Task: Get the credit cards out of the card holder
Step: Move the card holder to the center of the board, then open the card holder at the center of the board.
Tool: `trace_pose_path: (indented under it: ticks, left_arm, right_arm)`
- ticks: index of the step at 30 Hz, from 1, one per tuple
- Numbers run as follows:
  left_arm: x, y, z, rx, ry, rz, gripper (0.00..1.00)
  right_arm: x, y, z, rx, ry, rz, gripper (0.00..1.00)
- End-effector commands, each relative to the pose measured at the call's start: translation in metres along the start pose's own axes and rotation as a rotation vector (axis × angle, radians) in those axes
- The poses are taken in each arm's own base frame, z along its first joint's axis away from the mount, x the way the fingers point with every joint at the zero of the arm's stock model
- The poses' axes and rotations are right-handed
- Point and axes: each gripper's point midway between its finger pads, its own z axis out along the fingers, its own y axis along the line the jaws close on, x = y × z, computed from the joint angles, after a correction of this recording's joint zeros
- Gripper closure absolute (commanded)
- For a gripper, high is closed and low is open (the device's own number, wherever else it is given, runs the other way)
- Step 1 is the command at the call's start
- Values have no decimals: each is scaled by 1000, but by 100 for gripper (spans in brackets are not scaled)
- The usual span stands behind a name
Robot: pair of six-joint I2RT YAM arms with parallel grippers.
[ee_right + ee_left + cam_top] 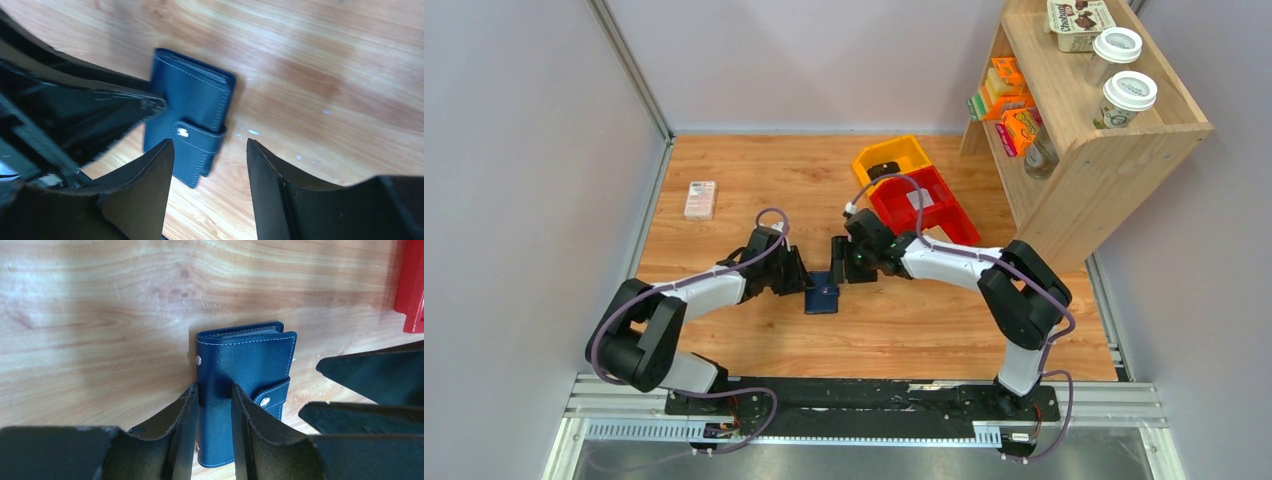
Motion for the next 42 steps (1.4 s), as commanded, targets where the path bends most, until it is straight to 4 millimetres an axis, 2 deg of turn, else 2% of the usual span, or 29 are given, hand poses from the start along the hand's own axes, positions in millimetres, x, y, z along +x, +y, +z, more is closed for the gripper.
trace_pose_path:
  ticks: [1, 6, 12, 15, 17, 20, 24, 29, 34, 37, 42]
  left_arm:
    - [31, 17, -4, -48, 60, -71, 64]
    - [35, 14, -5, -18, 68, -77, 64]
    - [43, 12, 0, 15, 89, -104, 67]
    - [50, 16, 0, 7, 107, -115, 67]
    - [47, 14, 1, 26, 86, -113, 68]
    - [49, 15, 0, 30, 81, -115, 68]
    - [50, 16, -1, 35, 74, -118, 69]
    - [51, 17, -2, 39, 60, -123, 69]
    - [52, 15, -3, 56, 57, -122, 69]
    - [52, 15, -3, 61, 60, -118, 69]
    - [53, 13, -3, 71, 65, -110, 69]
  right_arm:
    - [-18, 18, -10, 150, -91, -136, 42]
    - [-9, 24, -5, 266, -62, -224, 46]
    - [5, 34, 13, 300, -6, -264, 54]
    - [11, 27, 20, 346, 18, -260, 57]
    - [15, 19, 21, 396, 28, -262, 58]
    - [22, 8, 23, 464, 50, -276, 58]
    - [29, 0, 22, 524, 67, -295, 51]
    - [24, 8, 9, 549, 29, -339, 43]
    - [16, 17, -2, 551, -12, -334, 43]
    - [16, 19, -2, 543, -10, -326, 44]
    - [27, 17, 12, 523, 21, -305, 46]
